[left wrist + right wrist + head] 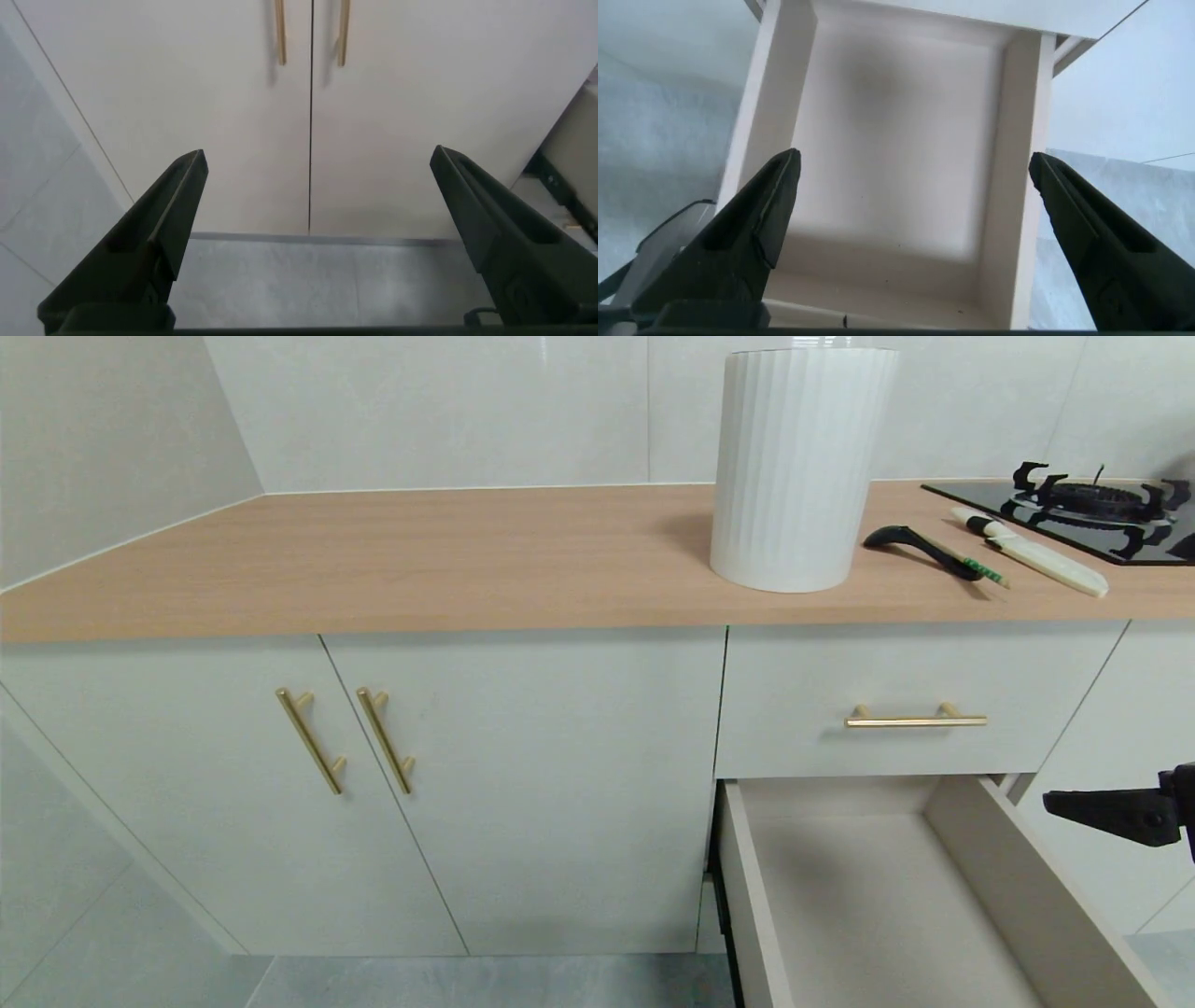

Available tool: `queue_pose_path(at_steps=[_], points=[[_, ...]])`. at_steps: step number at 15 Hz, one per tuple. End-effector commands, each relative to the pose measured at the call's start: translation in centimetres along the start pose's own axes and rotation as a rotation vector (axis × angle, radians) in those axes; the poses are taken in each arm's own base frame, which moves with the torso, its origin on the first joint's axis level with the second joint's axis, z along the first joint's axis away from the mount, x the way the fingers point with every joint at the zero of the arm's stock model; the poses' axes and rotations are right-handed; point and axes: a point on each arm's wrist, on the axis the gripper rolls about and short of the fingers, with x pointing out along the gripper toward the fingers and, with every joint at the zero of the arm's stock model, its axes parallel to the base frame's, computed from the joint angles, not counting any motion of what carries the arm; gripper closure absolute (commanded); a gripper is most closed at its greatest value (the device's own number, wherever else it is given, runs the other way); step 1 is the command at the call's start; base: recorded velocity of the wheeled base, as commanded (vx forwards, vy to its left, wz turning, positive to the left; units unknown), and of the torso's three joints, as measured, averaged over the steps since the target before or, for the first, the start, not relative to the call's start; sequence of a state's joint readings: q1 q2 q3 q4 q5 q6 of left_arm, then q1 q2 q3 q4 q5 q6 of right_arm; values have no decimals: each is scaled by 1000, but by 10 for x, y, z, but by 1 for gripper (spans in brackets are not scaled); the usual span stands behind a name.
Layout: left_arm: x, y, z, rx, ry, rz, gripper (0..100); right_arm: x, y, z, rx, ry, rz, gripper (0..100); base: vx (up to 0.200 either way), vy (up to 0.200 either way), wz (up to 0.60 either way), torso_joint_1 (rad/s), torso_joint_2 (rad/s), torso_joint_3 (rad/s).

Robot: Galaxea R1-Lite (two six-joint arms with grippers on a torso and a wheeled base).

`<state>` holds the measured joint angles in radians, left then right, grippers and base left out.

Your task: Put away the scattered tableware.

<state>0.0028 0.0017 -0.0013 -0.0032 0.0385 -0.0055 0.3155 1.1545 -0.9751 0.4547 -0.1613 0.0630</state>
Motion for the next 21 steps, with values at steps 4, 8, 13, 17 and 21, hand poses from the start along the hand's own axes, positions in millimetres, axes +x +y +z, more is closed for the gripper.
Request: queue_pose_path(at_steps=[4, 8, 13, 17, 21], points=[[0, 0, 0, 0, 4, 0, 0, -4, -1, 0, 3, -22, 2, 0, 0, 0, 0, 111, -364, -311], [0, 0, 0, 0, 4, 0, 0, -8, -1, 0, 6, -37, 3, 0, 0, 0, 0, 146, -508, -309], [0, 0, 0, 0, 4, 0, 0, -6, 1, 36, 74, -72, 3, 0, 0, 0, 0, 181, -482, -292], [0, 0, 0, 0, 4, 0, 0, 44, 12, 75, 197, 116, -36, 0, 0, 0, 0, 106, -256, -155], [0, 0, 0, 0, 4, 0, 0, 115, 20, 71, 218, 208, -219, 0, 0, 0, 0, 0, 0, 0]])
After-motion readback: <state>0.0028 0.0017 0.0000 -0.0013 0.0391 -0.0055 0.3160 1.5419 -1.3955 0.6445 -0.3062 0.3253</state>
